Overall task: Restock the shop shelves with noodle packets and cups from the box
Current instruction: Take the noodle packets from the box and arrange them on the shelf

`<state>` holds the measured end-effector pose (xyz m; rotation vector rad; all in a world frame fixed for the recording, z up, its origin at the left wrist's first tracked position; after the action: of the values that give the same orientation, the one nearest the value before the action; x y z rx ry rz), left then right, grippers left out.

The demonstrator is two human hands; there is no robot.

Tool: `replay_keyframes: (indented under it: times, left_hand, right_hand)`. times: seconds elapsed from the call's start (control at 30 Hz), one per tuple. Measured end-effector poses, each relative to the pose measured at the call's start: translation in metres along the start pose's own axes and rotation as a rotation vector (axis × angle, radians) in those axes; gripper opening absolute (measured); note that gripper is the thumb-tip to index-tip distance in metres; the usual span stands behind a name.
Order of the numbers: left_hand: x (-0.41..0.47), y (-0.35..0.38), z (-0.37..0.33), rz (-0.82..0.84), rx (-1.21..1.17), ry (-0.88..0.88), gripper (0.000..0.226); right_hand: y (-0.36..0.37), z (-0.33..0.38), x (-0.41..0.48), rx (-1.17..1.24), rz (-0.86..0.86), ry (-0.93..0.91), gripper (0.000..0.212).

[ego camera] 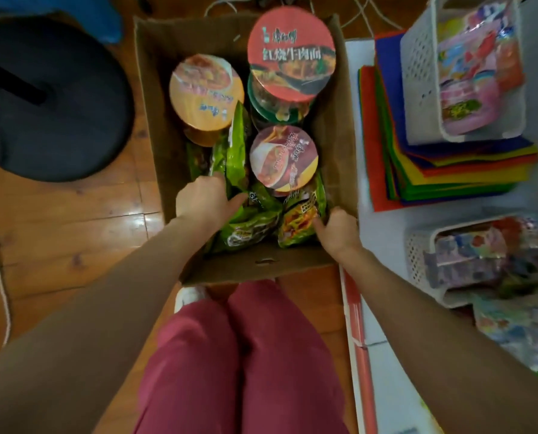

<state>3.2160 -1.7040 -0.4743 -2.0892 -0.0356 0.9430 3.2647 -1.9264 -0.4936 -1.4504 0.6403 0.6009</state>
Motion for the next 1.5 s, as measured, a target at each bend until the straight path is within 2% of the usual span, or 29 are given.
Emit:
replay_keyframes:
  times: [0.13, 0.3, 0.43, 0.63, 0.8, 0.93, 1.17, 1.5]
  left_hand:
    - [0.038, 0.02, 0.002, -0.006, -0.01, -0.052, 0.059]
    - [0.064, 0.028, -0.002, -0.009, -0.065, -0.064, 0.044]
    - [0.06, 0.02, -0.007, -0.028, -0.134, -0.025, 0.028]
    - [0.015, -0.023, -0.026, -0.067, -0.162, 0.053, 0.025]
    - [-0.045, -0.087, -0.048, -0.113, -0.137, 0.081, 0.024]
    - [-0.101, -0.151, -0.076, -0.166, -0.069, 0.122, 0.025]
    - [-0.197, -0.274, -0.12, -0.36, 0.009, 0.229, 0.029]
    - [-0.319, -0.433, -0.189, -0.598, -0.296, 0.6, 0.024]
  right_hand:
    - [0.017, -0.002, 0.023, 0.051, -0.002, 0.052, 0.039]
    - [0.02, -0.003, 0.036, 0.055, -0.029, 0.124, 0.031]
    - [0.012, 0.0, 0.029, 0.037, -0.076, 0.108, 0.024]
    - [-0.025, 0.007, -0.018, 0.045, -0.095, 0.07, 0.024]
    - [-0.081, 0.009, -0.075, 0.062, -0.147, 0.01, 0.044]
    - [-0.137, 0.013, -0.121, 0.037, -0.188, -0.023, 0.023]
    - [-0.237, 0.032, -0.209, 0.011, -0.315, -0.099, 0.025]
    - [-0.384, 0.046, -0.368, 0.06, -0.569, -0.283, 0.025]
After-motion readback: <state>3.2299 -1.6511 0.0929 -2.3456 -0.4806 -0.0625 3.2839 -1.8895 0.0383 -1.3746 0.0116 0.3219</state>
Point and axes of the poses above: each hand's wrist, its own x-axis towards the middle knuckle, its own y-axis out of the palm, z = x × y, the point moved 7 cm from there along x, towards the middle knuckle, and after that the axes turned 13 degrees about -x, right-handed, at the moved point
